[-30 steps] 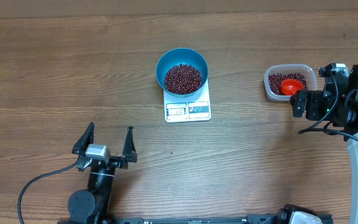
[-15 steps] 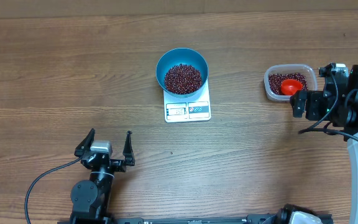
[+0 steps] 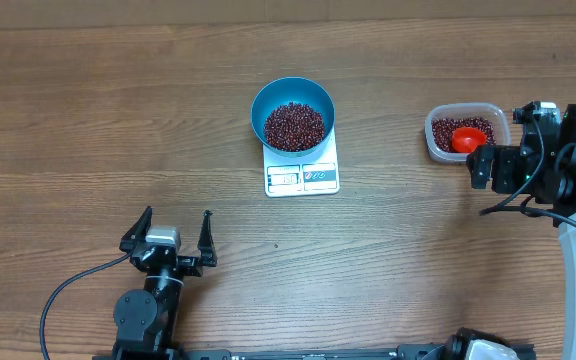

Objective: Scoop item into bowl and weigh 150g on scale

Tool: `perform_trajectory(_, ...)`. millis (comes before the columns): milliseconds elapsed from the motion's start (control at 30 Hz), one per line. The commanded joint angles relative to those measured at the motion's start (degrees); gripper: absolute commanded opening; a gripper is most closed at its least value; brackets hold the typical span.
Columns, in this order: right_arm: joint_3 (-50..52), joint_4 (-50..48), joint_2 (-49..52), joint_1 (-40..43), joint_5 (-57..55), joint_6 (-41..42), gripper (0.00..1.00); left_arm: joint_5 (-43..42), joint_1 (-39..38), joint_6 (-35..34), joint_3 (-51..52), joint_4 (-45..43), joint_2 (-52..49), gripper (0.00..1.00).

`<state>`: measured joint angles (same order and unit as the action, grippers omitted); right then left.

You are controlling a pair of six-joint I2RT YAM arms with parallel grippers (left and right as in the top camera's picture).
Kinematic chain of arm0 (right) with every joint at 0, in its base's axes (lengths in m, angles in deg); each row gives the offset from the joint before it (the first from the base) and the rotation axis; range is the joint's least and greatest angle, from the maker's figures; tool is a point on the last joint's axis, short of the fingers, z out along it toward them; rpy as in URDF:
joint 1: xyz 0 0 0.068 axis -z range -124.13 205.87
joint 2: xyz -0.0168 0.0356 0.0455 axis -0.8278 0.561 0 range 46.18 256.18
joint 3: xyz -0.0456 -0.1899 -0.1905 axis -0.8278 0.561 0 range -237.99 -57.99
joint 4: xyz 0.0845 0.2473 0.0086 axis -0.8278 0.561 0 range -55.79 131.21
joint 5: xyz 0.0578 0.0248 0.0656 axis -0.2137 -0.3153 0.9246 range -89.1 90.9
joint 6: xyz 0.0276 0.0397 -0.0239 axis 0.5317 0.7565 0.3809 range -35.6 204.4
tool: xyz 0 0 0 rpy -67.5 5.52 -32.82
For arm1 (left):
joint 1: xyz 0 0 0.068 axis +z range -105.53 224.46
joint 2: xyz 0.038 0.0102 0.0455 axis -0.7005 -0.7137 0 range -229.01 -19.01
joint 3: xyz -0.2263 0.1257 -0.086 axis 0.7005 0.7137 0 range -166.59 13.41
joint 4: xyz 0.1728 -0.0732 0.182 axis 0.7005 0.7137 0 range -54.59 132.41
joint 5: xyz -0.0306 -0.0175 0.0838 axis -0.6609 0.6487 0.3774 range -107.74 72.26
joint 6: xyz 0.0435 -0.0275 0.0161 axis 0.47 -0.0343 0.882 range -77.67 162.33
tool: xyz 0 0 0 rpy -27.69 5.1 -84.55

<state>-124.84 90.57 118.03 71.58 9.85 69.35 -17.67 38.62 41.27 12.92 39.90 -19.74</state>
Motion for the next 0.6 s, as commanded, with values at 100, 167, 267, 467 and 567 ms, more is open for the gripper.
perform_trajectory(100,-1.49,-0.26,0.07,-0.26,-0.13,-0.24,1.00,-1.01,4.33,1.09,0.24,-0.04,0.57,1.00)
perform_trajectory(167,-1.49,-0.26,0.07,-0.26,-0.11,-0.24,1.00,-0.98,5.33,1.09,0.24,-0.04,0.57,1.00)
perform_trajectory(267,-1.49,-0.28,0.07,-0.26,-0.11,-0.24,1.00,-1.01,5.46,1.09,0.24,-0.02,0.57,1.00)
perform_trajectory(467,-1.49,-0.26,0.07,-0.26,-0.11,-0.22,1.00,-1.01,5.46,1.09,0.24,-0.02,0.52,0.99)
perform_trajectory(567,-1.46,-0.26,0.07,-0.26,-0.13,-0.22,1.00,-1.01,5.46,1.09,0.24,-0.02,0.52,1.00)
